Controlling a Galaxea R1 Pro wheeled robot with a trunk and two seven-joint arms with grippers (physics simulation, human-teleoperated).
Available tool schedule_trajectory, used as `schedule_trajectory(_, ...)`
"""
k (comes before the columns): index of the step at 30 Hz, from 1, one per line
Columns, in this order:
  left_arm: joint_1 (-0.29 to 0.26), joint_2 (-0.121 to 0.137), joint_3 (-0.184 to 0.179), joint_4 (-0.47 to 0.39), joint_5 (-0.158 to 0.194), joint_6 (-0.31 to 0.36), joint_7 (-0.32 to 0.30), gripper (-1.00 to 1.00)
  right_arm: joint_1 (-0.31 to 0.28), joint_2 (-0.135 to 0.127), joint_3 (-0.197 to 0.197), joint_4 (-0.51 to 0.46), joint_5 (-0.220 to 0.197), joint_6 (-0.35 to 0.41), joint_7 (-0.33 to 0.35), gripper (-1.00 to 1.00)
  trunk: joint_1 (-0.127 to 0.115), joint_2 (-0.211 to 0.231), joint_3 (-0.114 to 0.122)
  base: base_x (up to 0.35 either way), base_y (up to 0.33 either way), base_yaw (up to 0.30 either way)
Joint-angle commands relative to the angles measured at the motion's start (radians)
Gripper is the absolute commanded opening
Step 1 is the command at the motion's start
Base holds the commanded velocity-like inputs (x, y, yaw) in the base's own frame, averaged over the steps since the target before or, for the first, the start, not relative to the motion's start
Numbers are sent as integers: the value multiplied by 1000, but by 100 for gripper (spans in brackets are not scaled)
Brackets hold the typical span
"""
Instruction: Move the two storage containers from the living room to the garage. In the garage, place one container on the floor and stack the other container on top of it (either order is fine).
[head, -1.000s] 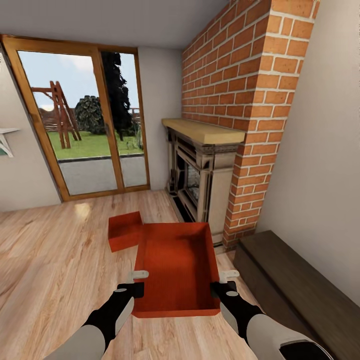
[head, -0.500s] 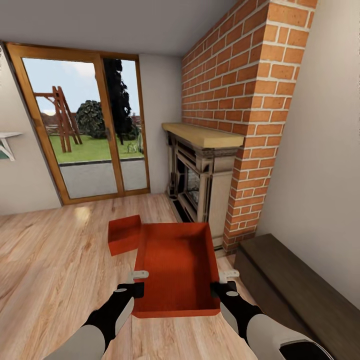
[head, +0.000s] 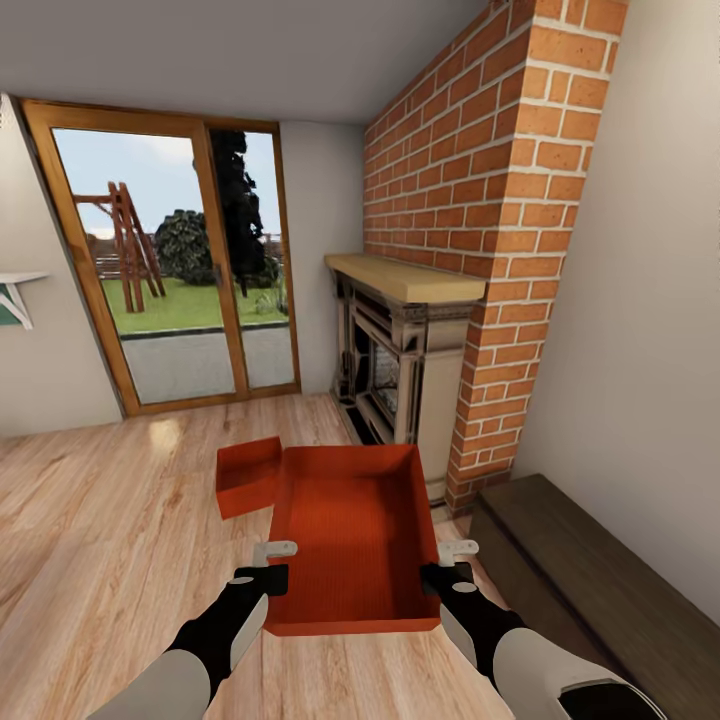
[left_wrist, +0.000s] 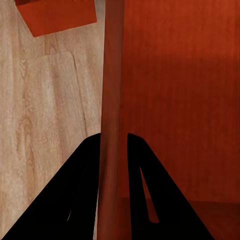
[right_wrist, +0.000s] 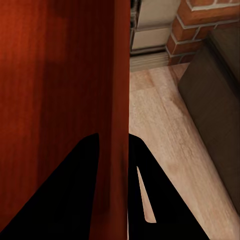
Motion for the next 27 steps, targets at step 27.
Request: schedule_trajectory(27, 0, 0, 15, -2, -11, 8, 25, -100, 0, 0, -9, -1, 7, -1, -6, -100, 0, -1, 5, 0, 0, 29)
